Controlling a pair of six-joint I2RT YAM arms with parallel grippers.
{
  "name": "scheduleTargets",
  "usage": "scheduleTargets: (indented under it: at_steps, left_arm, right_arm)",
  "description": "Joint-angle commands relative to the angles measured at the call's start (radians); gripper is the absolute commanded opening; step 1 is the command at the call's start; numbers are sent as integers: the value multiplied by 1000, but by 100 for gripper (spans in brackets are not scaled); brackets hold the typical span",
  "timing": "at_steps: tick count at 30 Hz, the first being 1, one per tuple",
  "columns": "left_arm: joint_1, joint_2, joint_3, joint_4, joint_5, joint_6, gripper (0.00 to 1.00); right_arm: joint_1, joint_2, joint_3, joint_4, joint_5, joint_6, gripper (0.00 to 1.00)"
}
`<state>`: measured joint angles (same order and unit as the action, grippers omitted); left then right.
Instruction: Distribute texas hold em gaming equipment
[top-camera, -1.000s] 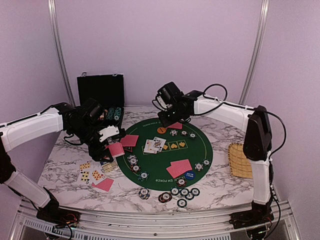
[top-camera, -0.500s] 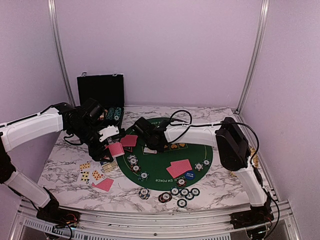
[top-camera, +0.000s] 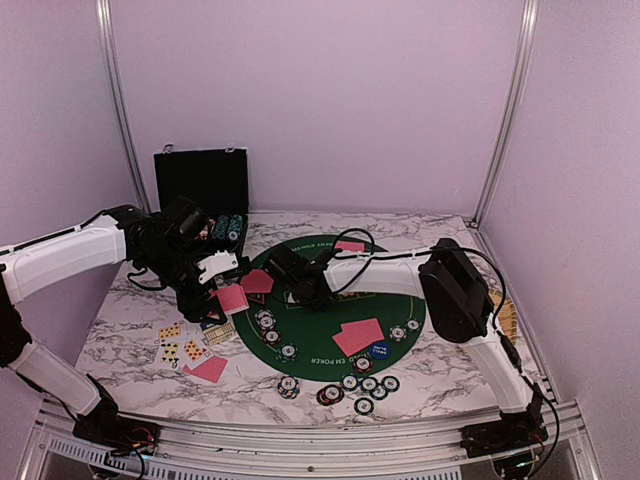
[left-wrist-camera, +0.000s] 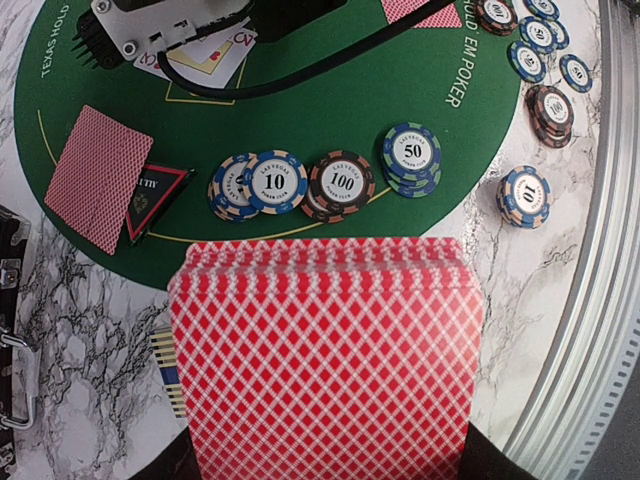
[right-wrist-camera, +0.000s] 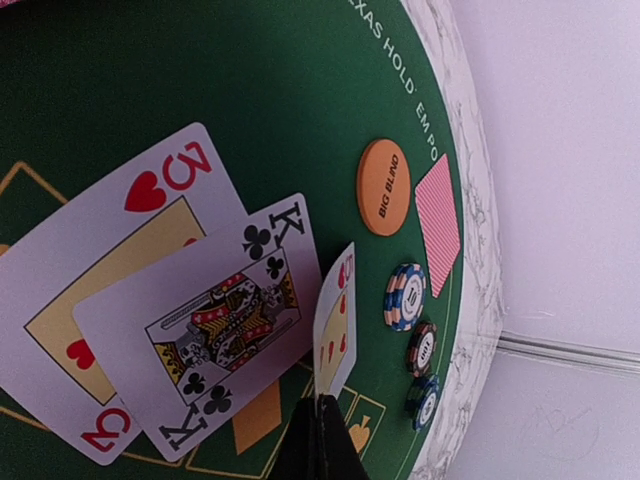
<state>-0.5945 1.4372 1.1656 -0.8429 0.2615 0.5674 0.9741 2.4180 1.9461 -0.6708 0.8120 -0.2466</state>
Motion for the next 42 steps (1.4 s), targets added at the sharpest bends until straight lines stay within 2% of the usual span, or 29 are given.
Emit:
scheduleTargets:
  at_steps: [1,6,13,18,21,25,27,30,32,34,39,42]
  left_arm:
    - [6,-12,21,-7,14,-1,0]
    - [7,-13,23,-8,13,-3,0]
    - [7,-14,26,-8,13,-6,0]
    - [6,-18,23,-8,13,-7,0]
    - [7,-19,23,-8,12,-6,0]
    - [5,-19,25,-8,12,-6,0]
    - [6,-20,24,-8,13,-6,0]
    - [6,-19,23,-8,14,-4,0]
    - [6,-21,22,-8,13,-3,0]
    - [6,-22,21,-8,14,-1,0]
    - [6,-21,23,-7,18,-1,0]
    - [5,-20,26,-8,19,-2,0]
  right_arm:
    - [3,-8,8,-30,-109,62,0]
    - [3,-27,-22,-42,-141,81,6]
    - [3,-91,-66,-39,-189,107,23]
    - [-3,-147,-89,-38,-228,142,45]
    - [-13,-197,-98,-29,-268,176,65]
    - [-39,-266,-98,-3,-342,237,85]
    - [-67,-307,-91,12,-403,310,98]
    - [-157,-381,-104,43,-589,475,99]
    - [-226,-440,-176,133,-800,532,99]
    - [-260,-482,-242,215,-947,570,99]
    - [-265,-447,-220,221,-1141,629,99]
    - [-253,-430,-272,317,-1280,706,99]
